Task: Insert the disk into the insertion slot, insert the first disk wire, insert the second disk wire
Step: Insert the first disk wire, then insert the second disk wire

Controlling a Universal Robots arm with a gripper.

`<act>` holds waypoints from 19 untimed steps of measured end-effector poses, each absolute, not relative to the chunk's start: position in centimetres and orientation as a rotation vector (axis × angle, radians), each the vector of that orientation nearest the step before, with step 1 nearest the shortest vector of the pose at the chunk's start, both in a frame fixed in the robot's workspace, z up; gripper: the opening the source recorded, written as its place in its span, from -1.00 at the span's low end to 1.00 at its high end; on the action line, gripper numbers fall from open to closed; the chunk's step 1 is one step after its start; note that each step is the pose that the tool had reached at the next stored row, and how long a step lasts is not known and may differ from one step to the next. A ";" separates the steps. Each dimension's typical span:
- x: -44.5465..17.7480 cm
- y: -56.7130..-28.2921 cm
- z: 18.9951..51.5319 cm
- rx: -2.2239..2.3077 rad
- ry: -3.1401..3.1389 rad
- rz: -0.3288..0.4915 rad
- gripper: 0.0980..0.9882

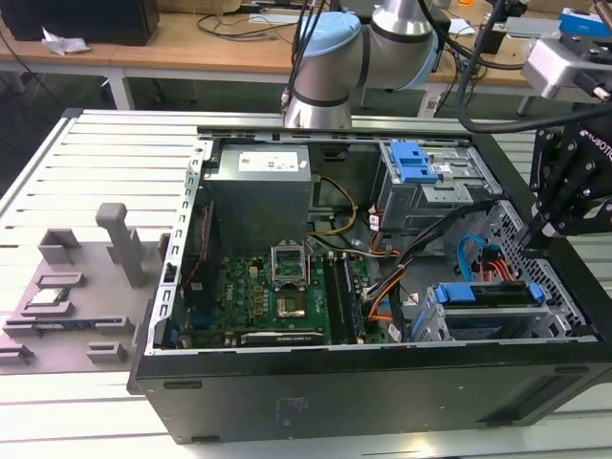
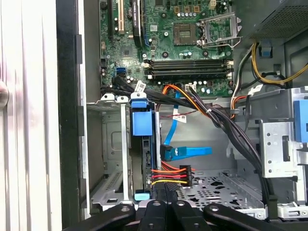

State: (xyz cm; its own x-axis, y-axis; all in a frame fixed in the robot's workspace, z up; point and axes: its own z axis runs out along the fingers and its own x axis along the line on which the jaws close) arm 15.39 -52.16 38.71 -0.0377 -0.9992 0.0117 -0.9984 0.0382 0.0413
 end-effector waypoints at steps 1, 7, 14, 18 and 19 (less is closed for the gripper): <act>15.4 -52.2 38.7 2.153 -2.236 -0.033 -0.98; 15.4 -52.2 38.7 2.153 -2.236 -0.033 -0.98; 15.3 -52.1 38.8 2.153 -2.236 -0.033 -0.68; 14.7 -52.1 38.7 2.153 -2.236 -0.033 -0.68; 14.5 -52.1 38.7 2.153 -2.236 -0.033 -0.68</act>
State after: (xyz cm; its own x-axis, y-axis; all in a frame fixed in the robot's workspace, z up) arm 14.47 -52.14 38.68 -0.0377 -0.9992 0.0120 -0.9984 0.0382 0.0412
